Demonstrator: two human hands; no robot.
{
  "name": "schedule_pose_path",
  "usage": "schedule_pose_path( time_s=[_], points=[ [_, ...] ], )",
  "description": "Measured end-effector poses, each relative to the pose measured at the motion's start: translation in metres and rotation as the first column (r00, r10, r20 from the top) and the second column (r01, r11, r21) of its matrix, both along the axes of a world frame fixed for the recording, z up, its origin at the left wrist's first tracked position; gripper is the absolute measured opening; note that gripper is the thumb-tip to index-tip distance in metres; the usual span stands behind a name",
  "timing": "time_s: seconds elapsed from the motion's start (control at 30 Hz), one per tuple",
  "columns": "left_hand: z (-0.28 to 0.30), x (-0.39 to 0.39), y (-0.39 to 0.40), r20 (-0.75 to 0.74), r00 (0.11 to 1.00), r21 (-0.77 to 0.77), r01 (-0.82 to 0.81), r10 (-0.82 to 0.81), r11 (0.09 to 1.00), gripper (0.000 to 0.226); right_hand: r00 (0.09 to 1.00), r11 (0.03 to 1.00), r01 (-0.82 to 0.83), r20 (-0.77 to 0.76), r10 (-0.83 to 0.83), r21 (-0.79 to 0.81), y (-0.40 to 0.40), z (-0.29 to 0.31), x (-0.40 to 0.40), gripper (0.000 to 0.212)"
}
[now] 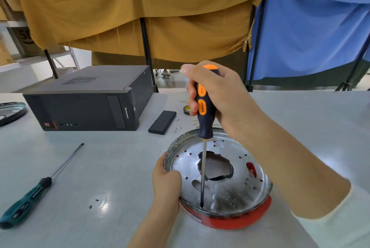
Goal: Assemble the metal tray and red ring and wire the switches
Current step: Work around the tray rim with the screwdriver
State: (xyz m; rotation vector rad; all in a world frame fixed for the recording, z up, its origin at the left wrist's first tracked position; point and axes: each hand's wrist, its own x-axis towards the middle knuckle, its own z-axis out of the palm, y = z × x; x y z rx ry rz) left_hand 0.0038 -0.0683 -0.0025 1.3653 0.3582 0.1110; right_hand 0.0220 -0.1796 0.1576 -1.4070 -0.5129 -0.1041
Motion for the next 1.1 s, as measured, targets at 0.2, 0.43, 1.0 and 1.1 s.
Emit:
schedule_pose_path(
  time_s=[0.2, 0.43, 1.0, 1.1],
  points=[
    [0.0, 0.001, -0.001, 0.014, 1.0, -0.009, -0.015, 0.015, 1.0, 0.067, 0.758, 0.761, -0.649, -0.101, 0.645, -0.016, -0.008, 0.012, 0.006, 0.026],
    [0.0, 0.0, 0.001, 0.005, 1.0, -0.009, 0.004, -0.004, 1.0, 0.069, 0.994, 0.989, 0.082, 0.068, -0.091, 0.122, 0.007, -0.01, 0.0, 0.037],
    [-0.001, -0.001, 0.0, -0.001, 1.0, 0.003, -0.026, 0.026, 1.0, 0.071, 0.997, 0.999, 0.034, 0.074, -0.033, -0.009, 0.01, -0.007, -0.006, 0.039],
    [0.0, -0.002, 0.0, -0.01, 1.0, 0.007, -0.021, 0.022, 1.0, 0.07, 0.954, 0.963, 0.266, 0.154, -0.256, -0.047, 0.012, -0.008, -0.01, 0.036]
  ],
)
